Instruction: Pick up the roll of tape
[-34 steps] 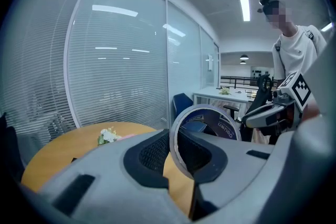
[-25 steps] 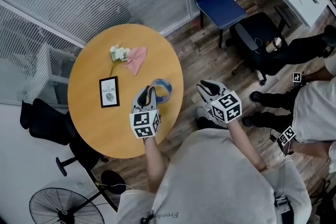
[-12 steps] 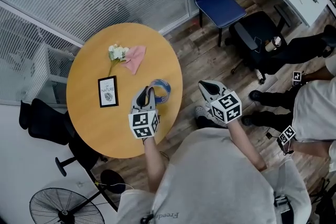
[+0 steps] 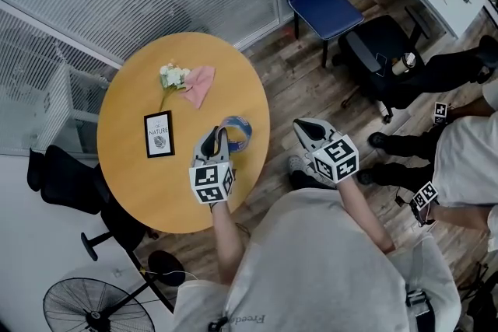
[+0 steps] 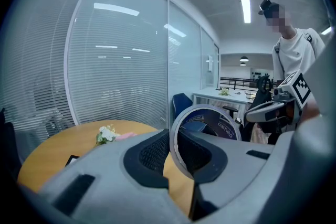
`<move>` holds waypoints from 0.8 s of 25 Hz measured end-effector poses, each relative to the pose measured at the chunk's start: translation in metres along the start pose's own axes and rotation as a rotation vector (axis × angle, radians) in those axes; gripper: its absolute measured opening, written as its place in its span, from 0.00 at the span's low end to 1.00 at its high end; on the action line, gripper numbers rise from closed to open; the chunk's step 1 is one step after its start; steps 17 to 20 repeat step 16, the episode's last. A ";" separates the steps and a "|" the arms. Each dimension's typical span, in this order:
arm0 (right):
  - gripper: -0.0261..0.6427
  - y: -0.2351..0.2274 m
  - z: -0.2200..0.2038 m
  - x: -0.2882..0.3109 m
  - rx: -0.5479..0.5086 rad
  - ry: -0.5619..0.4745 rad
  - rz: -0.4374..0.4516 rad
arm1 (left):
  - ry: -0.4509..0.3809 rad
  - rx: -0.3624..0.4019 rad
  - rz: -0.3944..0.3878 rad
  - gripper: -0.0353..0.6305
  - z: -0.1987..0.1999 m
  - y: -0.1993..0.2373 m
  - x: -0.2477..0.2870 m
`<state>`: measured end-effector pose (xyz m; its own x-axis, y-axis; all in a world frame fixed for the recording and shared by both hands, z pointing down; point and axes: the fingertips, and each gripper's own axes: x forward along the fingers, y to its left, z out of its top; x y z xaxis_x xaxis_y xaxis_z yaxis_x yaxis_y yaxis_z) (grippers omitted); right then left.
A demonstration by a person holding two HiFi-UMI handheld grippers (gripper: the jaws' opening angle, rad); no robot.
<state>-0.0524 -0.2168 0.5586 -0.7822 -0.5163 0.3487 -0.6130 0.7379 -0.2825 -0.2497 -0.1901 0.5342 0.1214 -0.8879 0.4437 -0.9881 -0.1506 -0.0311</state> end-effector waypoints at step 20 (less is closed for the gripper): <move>0.03 -0.001 -0.005 -0.003 -0.011 -0.004 0.015 | -0.002 0.000 0.008 0.13 -0.005 -0.004 0.001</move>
